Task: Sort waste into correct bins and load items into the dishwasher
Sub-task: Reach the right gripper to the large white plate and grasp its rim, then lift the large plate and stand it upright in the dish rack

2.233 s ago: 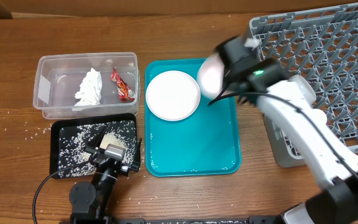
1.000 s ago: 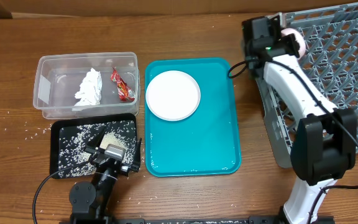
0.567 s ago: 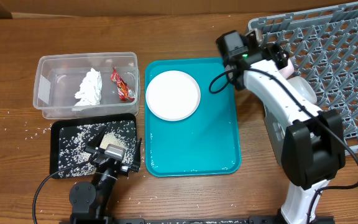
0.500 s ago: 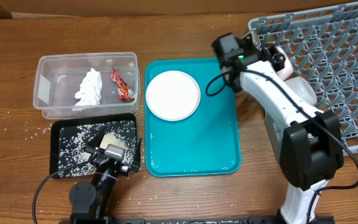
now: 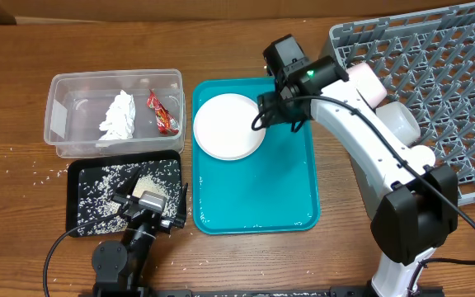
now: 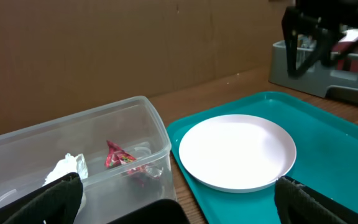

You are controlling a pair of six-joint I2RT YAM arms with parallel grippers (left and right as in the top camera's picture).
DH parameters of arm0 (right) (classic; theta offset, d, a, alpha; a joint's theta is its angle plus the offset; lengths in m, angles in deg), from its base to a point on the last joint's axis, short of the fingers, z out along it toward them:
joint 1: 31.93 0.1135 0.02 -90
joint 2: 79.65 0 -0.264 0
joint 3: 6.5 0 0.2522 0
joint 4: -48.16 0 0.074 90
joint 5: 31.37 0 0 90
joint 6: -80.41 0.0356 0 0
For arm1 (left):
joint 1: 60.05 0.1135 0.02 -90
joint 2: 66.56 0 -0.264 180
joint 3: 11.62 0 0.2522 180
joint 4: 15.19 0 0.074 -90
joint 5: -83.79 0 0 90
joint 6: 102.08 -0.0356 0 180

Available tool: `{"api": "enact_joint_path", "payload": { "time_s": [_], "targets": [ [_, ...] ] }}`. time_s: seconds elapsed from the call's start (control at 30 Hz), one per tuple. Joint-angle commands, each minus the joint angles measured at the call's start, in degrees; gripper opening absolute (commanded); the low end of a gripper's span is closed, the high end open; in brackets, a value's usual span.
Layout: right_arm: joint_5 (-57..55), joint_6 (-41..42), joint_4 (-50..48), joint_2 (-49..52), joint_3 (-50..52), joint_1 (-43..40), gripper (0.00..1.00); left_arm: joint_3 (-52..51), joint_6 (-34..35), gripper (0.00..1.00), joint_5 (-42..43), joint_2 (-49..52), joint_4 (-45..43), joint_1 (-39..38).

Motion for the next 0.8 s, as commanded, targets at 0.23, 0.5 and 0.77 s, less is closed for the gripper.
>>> {"api": "enact_joint_path", "payload": {
  "time_s": [0.23,0.5,0.77],
  "targets": [
    [9.22,12.70,-14.36,6.40,11.78,-0.13,0.62,-0.22,-0.83,1.00,0.63,-0.59,-0.11,0.39],
    [8.74,15.93,-16.37,10.14,12.52,0.28,0.04,-0.22,-0.83,1.00,0.63,-0.59,-0.11,0.39],
    [3.08,17.40,-9.01,4.46,6.73,-2.40,0.04,-0.22,-0.83,1.00,0.63,-0.59,-0.11,0.39]
  ]
}}
